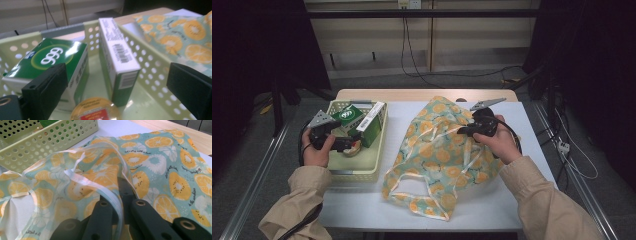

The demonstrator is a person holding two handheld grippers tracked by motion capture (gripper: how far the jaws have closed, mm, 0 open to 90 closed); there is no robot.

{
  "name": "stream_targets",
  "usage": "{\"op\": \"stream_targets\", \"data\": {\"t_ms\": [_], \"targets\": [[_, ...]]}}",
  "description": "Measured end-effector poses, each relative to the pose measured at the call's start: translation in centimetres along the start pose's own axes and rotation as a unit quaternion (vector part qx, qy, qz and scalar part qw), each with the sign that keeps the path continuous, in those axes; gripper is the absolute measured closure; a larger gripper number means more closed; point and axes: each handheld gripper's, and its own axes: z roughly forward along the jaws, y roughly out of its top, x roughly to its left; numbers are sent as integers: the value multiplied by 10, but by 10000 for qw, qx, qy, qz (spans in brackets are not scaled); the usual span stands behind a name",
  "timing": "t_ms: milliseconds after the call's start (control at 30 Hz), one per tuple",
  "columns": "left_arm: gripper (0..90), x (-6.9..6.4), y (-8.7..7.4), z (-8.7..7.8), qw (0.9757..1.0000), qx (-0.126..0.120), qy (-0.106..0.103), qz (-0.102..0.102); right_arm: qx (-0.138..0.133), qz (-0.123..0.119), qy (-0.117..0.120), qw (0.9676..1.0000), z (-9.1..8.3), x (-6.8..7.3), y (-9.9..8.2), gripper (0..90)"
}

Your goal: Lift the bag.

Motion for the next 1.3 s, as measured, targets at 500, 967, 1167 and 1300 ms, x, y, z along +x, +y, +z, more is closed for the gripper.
{"op": "stream_targets", "data": {"t_ms": [500, 967, 1167, 1300], "targets": [[37, 11, -14, 9, 9986, 492, 202, 27, 3, -1, 10, 10000, 1, -1, -1, 900], [57, 14, -16, 25, 9907, 1303, 382, 72, 0, -15, 17, 10000, 1, 0, -1, 900], [57, 13, -18, 35, 9845, 1689, 344, 317, -2, -13, 28, 10000, 1, 0, -1, 900], [59, 14, -22, 41, 9799, 1956, 280, 287, -2, -6, 29, 10000, 1, 0, -1, 900]]}}
